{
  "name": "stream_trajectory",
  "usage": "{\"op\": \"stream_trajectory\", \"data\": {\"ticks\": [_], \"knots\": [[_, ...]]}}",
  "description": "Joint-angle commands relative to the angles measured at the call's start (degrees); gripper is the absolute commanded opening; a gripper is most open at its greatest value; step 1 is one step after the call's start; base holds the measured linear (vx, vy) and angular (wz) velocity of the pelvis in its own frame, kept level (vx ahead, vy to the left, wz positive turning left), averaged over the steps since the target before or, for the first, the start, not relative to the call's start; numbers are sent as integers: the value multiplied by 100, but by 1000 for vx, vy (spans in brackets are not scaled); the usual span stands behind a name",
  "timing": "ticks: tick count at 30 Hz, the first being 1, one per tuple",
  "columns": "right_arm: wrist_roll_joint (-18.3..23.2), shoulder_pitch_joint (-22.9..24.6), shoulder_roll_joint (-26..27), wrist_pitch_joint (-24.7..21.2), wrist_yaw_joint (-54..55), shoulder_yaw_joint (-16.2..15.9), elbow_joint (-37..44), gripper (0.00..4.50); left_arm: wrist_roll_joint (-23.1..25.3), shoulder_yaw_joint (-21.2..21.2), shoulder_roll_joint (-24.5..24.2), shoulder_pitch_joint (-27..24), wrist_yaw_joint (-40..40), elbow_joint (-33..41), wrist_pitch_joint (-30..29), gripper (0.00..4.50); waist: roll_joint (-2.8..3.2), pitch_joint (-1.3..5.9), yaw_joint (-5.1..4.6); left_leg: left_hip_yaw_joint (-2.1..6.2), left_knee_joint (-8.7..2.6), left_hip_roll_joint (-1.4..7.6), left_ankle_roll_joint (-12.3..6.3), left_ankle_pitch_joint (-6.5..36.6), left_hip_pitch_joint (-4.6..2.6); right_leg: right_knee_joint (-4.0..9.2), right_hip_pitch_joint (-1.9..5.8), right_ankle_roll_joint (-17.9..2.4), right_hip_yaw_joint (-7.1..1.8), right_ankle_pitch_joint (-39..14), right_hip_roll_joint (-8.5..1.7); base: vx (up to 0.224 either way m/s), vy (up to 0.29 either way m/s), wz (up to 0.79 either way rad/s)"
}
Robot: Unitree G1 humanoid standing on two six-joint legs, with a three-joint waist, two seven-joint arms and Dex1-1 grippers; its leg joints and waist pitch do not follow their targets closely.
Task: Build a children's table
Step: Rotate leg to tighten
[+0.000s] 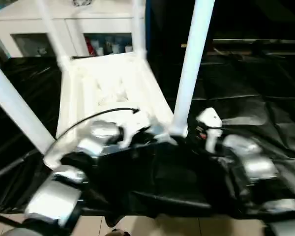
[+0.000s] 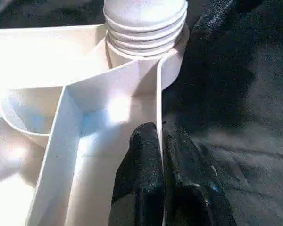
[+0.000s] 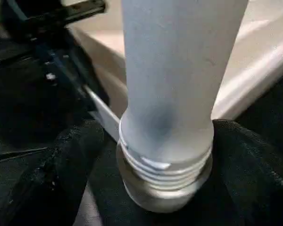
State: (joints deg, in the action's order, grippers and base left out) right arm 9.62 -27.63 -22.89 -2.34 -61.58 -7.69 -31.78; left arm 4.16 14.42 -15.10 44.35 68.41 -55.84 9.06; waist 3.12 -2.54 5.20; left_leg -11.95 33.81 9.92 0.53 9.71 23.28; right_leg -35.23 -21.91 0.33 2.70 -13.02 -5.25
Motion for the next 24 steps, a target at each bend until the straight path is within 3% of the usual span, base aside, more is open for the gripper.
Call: {"op": "stream_trajectory", "data": {"ticks": [1, 3, 7, 13, 19, 24], "knots": [[104, 20, -99, -166, -497, -198, 231, 400, -132, 45, -33, -78, 411, 152, 44, 0, -114, 367, 38, 174, -347, 400, -752, 814, -174, 329, 178, -1678, -182, 248, -403, 0, 0, 0], [120, -14, -120, -199, -557, -194, 225, 400, -125, 42, -99, -83, 528, 155, 61, 0, -93, 362, 52, 174, -360, 412, -692, 897, -188, 336, 166, -1694, -186, 150, -403, 0, 0, 0], [108, -70, -92, -211, -563, -218, 169, 385, -136, 37, -159, -85, 670, 169, 52, 0, -113, 361, 66, 172, -369, 411, -563, 912, -196, 321, 168, -1727, -187, 191, -405, 0, 0, 0], [111, -107, 22, -299, -603, -228, 128, 331, -94, 31, -188, -65, 696, 145, 52, 0, -138, 371, 80, 166, -342, 395, -627, 734, -187, 299, 185, -1740, -184, 368, -413, 0, 0, 0], [168, -94, 48, -353, -638, -216, 178, 284, -125, 3, -166, -97, 765, 205, -23, 0, -124, 374, 84, 168, -339, 396, -611, 764, -192, 293, 185, -1753, -181, 348, -411, 0, 0, 0], [185, 54, 102, -408, -633, -232, 277, 273, -139, -29, -132, -105, 712, 153, -35, 0, -138, 381, 87, 163, -324, 390, -641, 688, -192, 280, 188, -1762, -180, 447, -405, 0, 0, 0]]}}
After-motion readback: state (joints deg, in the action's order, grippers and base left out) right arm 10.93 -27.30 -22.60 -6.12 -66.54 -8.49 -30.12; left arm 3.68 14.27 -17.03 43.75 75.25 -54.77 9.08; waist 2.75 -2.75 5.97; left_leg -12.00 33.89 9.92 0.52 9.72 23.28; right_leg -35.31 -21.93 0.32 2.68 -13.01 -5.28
